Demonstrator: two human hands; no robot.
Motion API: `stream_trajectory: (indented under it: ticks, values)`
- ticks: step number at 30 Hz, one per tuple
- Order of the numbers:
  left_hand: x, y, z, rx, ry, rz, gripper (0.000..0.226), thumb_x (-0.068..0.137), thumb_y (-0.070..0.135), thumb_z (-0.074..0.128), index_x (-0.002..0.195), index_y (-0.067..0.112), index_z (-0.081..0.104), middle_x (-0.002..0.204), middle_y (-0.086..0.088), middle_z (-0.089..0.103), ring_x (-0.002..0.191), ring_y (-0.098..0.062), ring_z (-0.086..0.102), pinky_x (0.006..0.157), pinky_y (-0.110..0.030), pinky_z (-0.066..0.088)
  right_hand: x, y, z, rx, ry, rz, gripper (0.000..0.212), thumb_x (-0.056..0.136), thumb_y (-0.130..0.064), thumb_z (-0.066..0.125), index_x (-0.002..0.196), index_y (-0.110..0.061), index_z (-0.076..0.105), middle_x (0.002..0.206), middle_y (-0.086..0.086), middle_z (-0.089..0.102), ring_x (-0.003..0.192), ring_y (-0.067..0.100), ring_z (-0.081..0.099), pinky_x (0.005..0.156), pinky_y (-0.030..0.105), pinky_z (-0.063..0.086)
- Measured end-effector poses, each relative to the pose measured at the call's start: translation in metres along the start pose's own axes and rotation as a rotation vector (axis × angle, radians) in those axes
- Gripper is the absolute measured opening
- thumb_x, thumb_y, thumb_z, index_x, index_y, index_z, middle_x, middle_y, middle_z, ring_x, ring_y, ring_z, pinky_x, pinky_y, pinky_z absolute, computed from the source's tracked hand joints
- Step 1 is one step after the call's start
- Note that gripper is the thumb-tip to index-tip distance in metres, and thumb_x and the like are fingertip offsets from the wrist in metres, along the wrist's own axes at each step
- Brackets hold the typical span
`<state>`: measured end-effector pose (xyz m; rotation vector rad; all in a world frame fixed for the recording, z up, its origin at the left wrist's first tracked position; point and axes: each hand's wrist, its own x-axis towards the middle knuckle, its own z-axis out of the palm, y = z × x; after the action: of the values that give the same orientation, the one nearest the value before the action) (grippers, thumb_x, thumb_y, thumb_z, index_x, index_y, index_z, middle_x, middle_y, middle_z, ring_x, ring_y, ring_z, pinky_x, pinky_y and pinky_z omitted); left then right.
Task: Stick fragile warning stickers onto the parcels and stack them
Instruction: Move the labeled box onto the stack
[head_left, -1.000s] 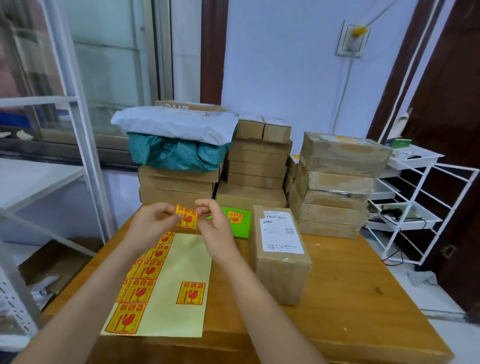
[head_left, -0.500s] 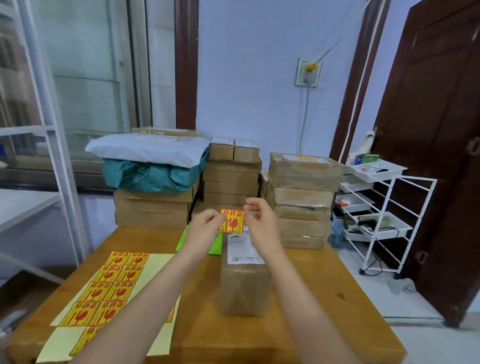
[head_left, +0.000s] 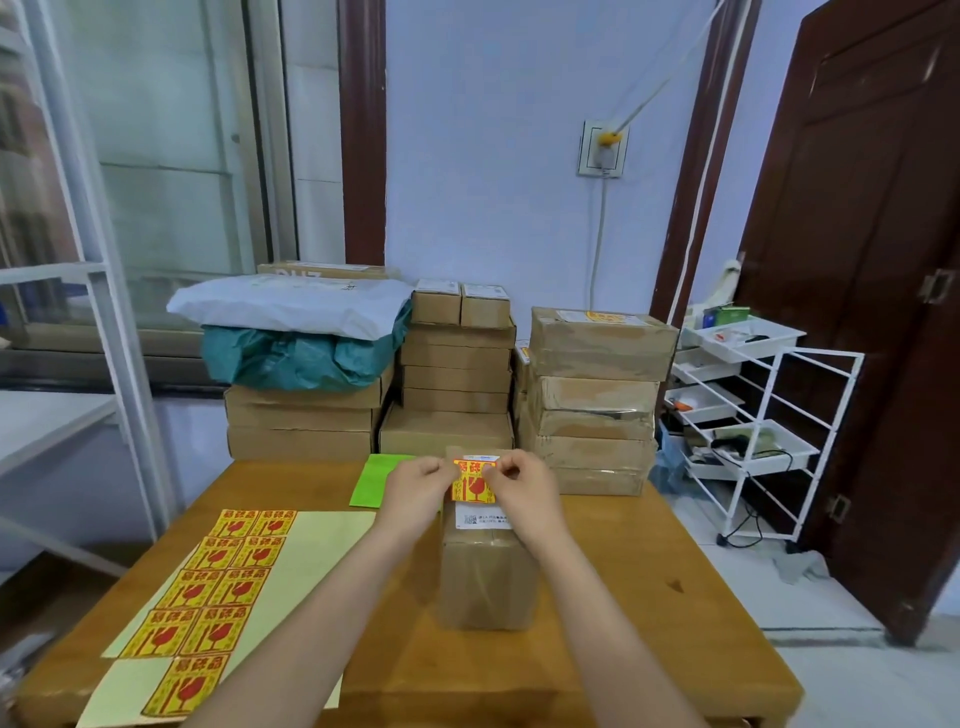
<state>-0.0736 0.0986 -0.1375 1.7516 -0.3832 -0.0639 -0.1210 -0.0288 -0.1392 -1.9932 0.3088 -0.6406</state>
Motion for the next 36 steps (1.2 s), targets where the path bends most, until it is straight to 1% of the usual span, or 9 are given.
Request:
stream_trajectory:
  ticks: [3, 5, 8, 14, 18, 22, 25, 33, 36]
  values:
    - [-0.001, -0.001, 0.002, 0.07, -0.017, 0.061, 0.029, 0.084, 0.02, 0.064, 0.066, -0.003, 0.059, 0.068, -0.011, 0.055, 0.068, -0.018, 0.048, 0.066, -0.032, 0.039, -0.003, 0.002, -0.001, 0.013, -0.002, 0.009, 0.019, 0.084, -0.009, 0.063, 0.069, -0.007, 0.051, 0.078, 0.009, 0.053, 0.07, 0.018, 0.047, 0.063, 0.028, 0.037]
    - [0.0, -0.004, 0.002, 0.098, -0.019, 0.092, 0.025, 0.085, 0.014, 0.065, 0.069, -0.005, 0.062, 0.075, -0.015, 0.063, 0.072, -0.022, 0.055, 0.07, -0.035, 0.044, -0.004, 0.001, -0.001, -0.008, -0.009, 0.007, 0.019, 0.081, -0.006, 0.064, 0.069, -0.01, 0.049, 0.081, 0.008, 0.053, 0.073, 0.018, 0.049, 0.064, 0.028, 0.039]
    - [0.0, -0.004, 0.0, 0.101, -0.021, 0.122, 0.024, 0.083, 0.011, 0.067, 0.067, -0.007, 0.063, 0.078, -0.011, 0.066, 0.077, -0.022, 0.059, 0.074, -0.034, 0.045, -0.004, 0.0, -0.001, -0.024, -0.006, 0.011, 0.02, 0.079, -0.005, 0.064, 0.069, -0.01, 0.048, 0.083, 0.007, 0.051, 0.074, 0.018, 0.049, 0.063, 0.026, 0.039]
    - [0.001, -0.009, 0.0, 0.146, -0.03, 0.147, 0.023, 0.083, 0.012, 0.069, 0.065, -0.002, 0.064, 0.08, -0.004, 0.067, 0.082, -0.014, 0.061, 0.081, -0.035, 0.047, -0.003, 0.002, 0.0, -0.014, 0.012, 0.041, 0.022, 0.077, -0.004, 0.065, 0.065, -0.011, 0.048, 0.088, 0.015, 0.056, 0.084, 0.029, 0.059, 0.074, 0.039, 0.049]
    - [0.002, -0.013, -0.001, 0.161, -0.027, 0.141, 0.023, 0.084, 0.016, 0.069, 0.066, 0.002, 0.065, 0.085, -0.002, 0.066, 0.089, -0.018, 0.061, 0.083, -0.033, 0.046, -0.004, 0.0, -0.001, -0.032, 0.005, 0.028, 0.02, 0.077, -0.003, 0.066, 0.066, -0.009, 0.05, 0.083, 0.006, 0.051, 0.08, 0.023, 0.055, 0.074, 0.037, 0.047]
    - [0.002, -0.011, 0.0, 0.176, -0.032, 0.151, 0.024, 0.084, 0.014, 0.068, 0.062, 0.008, 0.062, 0.085, -0.002, 0.065, 0.084, -0.011, 0.058, 0.078, -0.028, 0.043, -0.003, 0.0, 0.0, -0.049, 0.007, 0.023, 0.022, 0.077, -0.003, 0.066, 0.064, -0.01, 0.049, 0.082, 0.004, 0.049, 0.079, 0.021, 0.054, 0.068, 0.031, 0.045]
    - [0.002, -0.01, -0.001, 0.186, -0.039, 0.151, 0.028, 0.083, 0.014, 0.068, 0.058, 0.013, 0.057, 0.083, -0.006, 0.065, 0.081, -0.013, 0.057, 0.075, -0.028, 0.041, -0.004, 0.0, -0.001, -0.045, 0.004, 0.027, 0.025, 0.075, -0.003, 0.067, 0.062, -0.011, 0.048, 0.083, 0.004, 0.05, 0.076, 0.018, 0.052, 0.064, 0.026, 0.042]
    - [-0.004, -0.012, -0.002, 0.164, -0.049, 0.148, 0.021, 0.082, 0.018, 0.072, 0.069, 0.003, 0.063, 0.093, -0.003, 0.067, 0.095, -0.016, 0.06, 0.085, -0.035, 0.046, -0.003, 0.001, 0.0, -0.057, 0.014, 0.012, 0.022, 0.078, -0.004, 0.066, 0.064, -0.011, 0.05, 0.086, 0.008, 0.053, 0.083, 0.024, 0.057, 0.069, 0.033, 0.046]
    - [-0.004, -0.011, -0.001, 0.159, -0.05, 0.144, 0.021, 0.082, 0.017, 0.072, 0.068, 0.004, 0.062, 0.094, -0.003, 0.067, 0.096, -0.017, 0.06, 0.087, -0.037, 0.047, -0.003, 0.002, -0.001, -0.055, 0.012, 0.011, 0.019, 0.078, -0.004, 0.065, 0.066, -0.009, 0.051, 0.084, 0.007, 0.052, 0.077, 0.019, 0.053, 0.065, 0.027, 0.042]
